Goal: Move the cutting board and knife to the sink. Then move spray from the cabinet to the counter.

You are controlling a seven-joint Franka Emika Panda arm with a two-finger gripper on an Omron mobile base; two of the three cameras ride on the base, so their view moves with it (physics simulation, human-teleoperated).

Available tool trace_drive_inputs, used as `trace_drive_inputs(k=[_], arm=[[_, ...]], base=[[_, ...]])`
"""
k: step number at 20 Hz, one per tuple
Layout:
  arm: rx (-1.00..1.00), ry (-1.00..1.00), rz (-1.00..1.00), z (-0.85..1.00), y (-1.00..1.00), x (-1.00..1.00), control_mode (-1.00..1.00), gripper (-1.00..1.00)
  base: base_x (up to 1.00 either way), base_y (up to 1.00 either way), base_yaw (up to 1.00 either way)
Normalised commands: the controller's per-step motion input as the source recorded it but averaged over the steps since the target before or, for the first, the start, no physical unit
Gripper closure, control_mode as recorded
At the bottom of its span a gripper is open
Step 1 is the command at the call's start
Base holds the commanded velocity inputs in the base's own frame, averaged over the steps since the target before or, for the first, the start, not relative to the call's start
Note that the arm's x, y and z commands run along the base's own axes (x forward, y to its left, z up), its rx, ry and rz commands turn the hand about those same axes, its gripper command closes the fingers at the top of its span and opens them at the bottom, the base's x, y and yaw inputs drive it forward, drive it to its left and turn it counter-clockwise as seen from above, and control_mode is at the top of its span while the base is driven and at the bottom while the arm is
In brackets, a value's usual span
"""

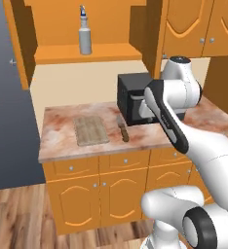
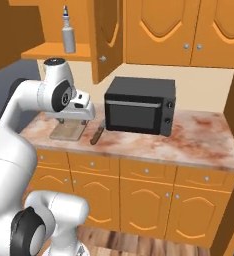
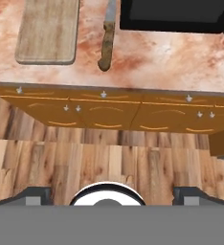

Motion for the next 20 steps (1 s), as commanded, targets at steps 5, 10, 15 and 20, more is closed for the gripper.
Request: trace_drive_inputs(k=[5,10,15,20], arm=[[0.0,0.0,0.0,0.0,0.0,0.0,1.0,-1.0],[0.0,0.0,0.0,0.0,0.0,0.0,1.0,-1.0],[0.0,0.0,0.0,0.0,0.0,0.0,1.0,-1.0],[0.0,0.0,0.0,0.0,0.0,0.0,1.0,-1.0]], base=[[0.06,0.65,0.06],[0.49,0.45,0.01],[0.47,0.25,0.0],[0.44,0.32,0.0]])
